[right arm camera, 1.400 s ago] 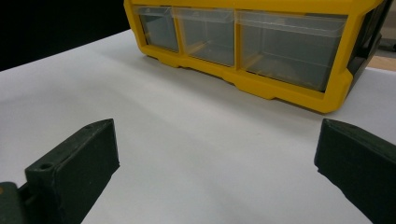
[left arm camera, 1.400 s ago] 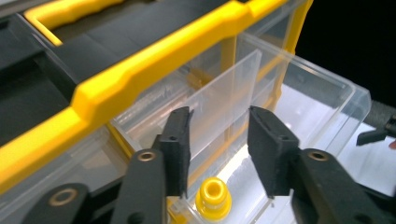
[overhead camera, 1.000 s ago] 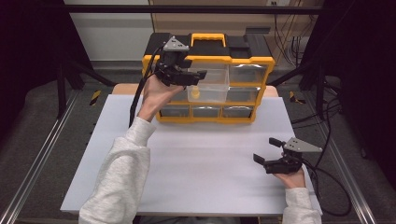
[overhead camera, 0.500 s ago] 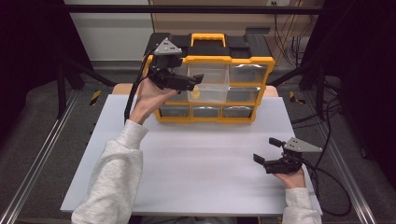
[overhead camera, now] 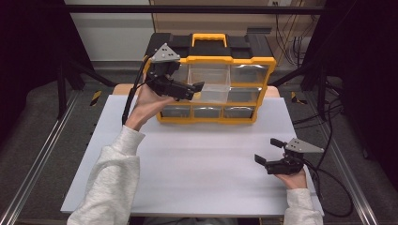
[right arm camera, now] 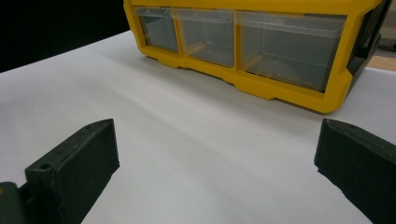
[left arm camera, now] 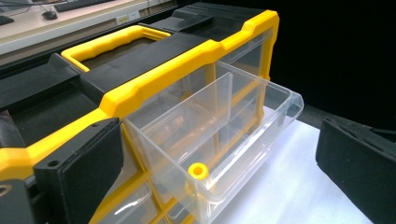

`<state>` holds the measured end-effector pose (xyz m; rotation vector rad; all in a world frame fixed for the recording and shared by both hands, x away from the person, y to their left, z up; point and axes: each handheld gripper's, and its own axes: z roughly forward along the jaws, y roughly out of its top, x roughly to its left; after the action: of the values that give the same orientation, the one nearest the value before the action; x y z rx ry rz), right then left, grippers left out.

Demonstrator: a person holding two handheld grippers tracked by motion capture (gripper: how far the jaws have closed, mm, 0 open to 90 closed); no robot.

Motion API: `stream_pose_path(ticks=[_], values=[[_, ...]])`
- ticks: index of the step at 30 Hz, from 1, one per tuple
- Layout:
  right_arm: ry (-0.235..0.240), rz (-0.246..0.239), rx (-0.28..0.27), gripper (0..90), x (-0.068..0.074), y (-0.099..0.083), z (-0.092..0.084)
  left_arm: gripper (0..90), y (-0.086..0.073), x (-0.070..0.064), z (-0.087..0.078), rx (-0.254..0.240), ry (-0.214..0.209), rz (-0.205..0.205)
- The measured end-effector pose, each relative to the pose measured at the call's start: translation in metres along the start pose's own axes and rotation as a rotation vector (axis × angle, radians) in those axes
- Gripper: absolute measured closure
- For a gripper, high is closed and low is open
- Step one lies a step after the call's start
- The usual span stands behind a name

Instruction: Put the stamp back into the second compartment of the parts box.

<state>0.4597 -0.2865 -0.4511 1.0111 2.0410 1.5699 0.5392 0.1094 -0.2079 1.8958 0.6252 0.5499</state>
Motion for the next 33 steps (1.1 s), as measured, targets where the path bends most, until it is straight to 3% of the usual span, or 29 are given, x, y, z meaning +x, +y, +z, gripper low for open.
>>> stream_pose_path(ticks=[21, 33], values=[[-0.002, -0.001, -0.003, 0.3, -0.001, 0.0, 0.001, 0.0, -0.022, -0.012, -0.014, -0.04, -0.021, 0.031], [-0.001, 0.0, 0.003, 0.3, 0.0, 0.0, 0.001, 0.1, -0.038, -0.016, -0.019, -0.053, -0.018, 0.024]])
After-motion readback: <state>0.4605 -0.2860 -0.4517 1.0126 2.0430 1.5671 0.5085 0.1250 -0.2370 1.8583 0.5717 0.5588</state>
